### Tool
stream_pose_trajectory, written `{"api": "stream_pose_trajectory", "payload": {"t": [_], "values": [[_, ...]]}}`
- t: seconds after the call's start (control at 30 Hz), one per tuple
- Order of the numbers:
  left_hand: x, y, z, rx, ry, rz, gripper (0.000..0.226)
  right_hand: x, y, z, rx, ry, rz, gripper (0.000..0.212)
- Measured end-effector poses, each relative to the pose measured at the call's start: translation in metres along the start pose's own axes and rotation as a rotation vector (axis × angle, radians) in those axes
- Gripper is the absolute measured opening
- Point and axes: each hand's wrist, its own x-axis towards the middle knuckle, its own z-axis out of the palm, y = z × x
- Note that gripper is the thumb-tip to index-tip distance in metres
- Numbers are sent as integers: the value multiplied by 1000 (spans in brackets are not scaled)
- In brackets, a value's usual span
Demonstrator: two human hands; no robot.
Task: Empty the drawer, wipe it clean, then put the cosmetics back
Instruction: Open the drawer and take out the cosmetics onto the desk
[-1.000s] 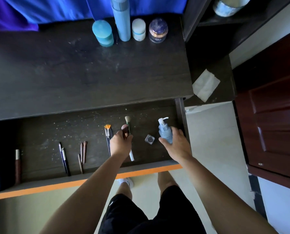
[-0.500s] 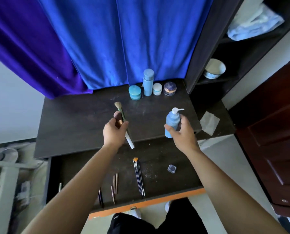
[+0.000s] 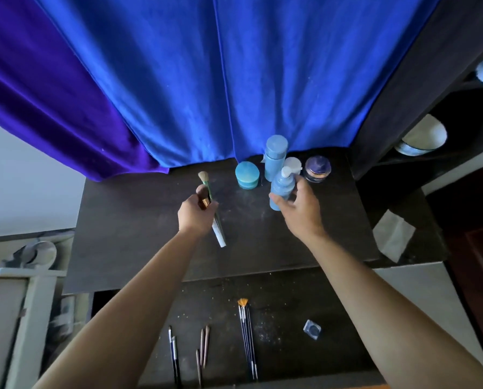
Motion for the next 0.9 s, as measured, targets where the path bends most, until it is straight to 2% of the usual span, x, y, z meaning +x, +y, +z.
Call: {"api": "stream_pose_trajectory", "payload": {"t": [0.17, 0.4, 0.6, 0.77, 0.9], "values": [[51, 0, 28, 123, -18, -21, 30, 36, 17, 23, -4, -71, -62, 57], [84, -2, 56, 232, -78, 20, 39, 42, 36, 38, -46, -45, -154, 55], [65, -16, 54, 161, -69, 76, 54, 36, 32, 39, -117, -39, -148, 58], [31, -25, 21, 243, -82, 127, 75, 18, 25, 22, -227, -57, -24, 79], [-28, -50, -2, 254, -37, 223, 79, -28, 22, 5, -217, 10, 21, 74]]}}
